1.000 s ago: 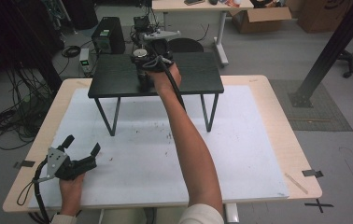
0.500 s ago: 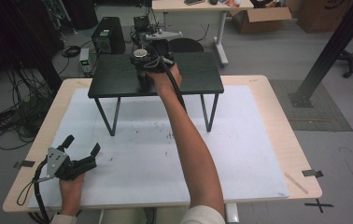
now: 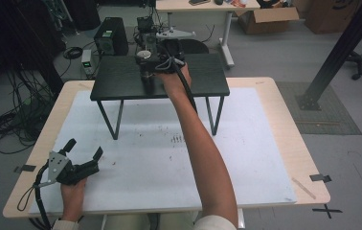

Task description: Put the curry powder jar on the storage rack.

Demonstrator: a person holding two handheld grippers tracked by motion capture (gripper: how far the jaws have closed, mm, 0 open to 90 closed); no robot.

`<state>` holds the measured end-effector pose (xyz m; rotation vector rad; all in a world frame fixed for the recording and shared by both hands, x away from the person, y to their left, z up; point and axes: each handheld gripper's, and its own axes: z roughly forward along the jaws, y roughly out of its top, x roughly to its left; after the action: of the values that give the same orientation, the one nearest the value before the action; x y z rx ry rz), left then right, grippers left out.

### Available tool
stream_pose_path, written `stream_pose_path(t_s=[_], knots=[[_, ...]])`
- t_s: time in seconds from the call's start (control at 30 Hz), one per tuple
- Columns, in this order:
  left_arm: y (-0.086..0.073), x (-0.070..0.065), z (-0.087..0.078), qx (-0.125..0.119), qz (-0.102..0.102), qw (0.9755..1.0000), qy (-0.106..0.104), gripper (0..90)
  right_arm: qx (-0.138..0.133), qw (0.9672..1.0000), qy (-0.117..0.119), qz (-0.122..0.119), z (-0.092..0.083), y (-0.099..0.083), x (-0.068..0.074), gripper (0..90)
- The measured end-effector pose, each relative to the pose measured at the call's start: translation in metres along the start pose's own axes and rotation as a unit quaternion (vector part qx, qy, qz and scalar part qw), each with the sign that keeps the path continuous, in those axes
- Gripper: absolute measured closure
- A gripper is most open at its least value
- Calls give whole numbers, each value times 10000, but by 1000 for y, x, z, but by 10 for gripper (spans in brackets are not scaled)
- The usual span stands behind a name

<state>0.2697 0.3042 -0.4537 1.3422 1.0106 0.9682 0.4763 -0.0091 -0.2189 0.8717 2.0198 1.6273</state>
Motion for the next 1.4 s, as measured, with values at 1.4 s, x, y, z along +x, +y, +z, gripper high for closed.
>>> stream_pose_path(t_s=[1.4], knots=[[0,0,0,8,26,10000,-2,3,-681,9976,119,-102,-93,-18,-12,2]])
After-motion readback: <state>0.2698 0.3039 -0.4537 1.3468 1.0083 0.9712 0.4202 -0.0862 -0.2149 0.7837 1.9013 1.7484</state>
